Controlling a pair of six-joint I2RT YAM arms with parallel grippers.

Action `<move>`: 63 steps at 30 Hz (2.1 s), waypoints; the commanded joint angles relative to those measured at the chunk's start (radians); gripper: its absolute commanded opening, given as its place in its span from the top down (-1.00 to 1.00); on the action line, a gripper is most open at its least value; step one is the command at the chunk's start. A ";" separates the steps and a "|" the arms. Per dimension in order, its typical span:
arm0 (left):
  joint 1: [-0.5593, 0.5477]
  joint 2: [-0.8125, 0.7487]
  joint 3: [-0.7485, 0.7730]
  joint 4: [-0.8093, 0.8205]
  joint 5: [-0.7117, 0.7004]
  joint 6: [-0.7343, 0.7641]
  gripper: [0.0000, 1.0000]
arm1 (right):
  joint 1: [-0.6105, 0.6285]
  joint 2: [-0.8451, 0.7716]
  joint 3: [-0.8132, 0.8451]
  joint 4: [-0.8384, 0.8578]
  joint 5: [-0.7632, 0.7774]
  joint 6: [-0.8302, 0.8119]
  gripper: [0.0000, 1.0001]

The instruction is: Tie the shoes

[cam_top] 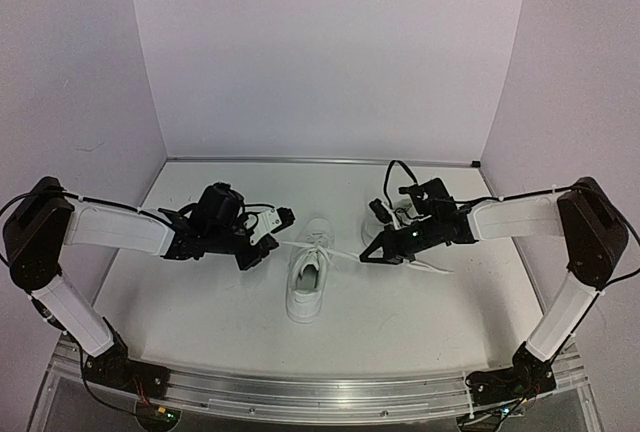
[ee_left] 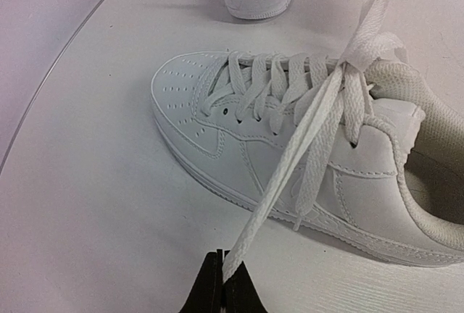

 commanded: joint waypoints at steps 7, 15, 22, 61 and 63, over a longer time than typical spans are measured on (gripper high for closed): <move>0.048 -0.041 -0.022 -0.009 -0.087 -0.038 1.00 | -0.030 -0.007 -0.023 -0.078 0.080 0.012 1.00; 0.050 -0.044 -0.018 -0.022 -0.107 -0.041 1.00 | -0.034 -0.018 -0.026 -0.087 0.097 0.013 1.00; 0.051 -0.062 -0.007 -0.033 -0.140 -0.047 1.00 | -0.042 -0.045 -0.026 -0.093 0.094 0.014 1.00; 0.057 -0.114 0.006 -0.035 -0.035 -0.122 0.89 | 0.077 0.000 0.078 -0.146 -0.047 -0.069 1.00; 0.057 -0.124 0.003 -0.036 -0.030 -0.136 0.75 | 0.077 -0.016 0.068 -0.156 -0.043 -0.076 0.85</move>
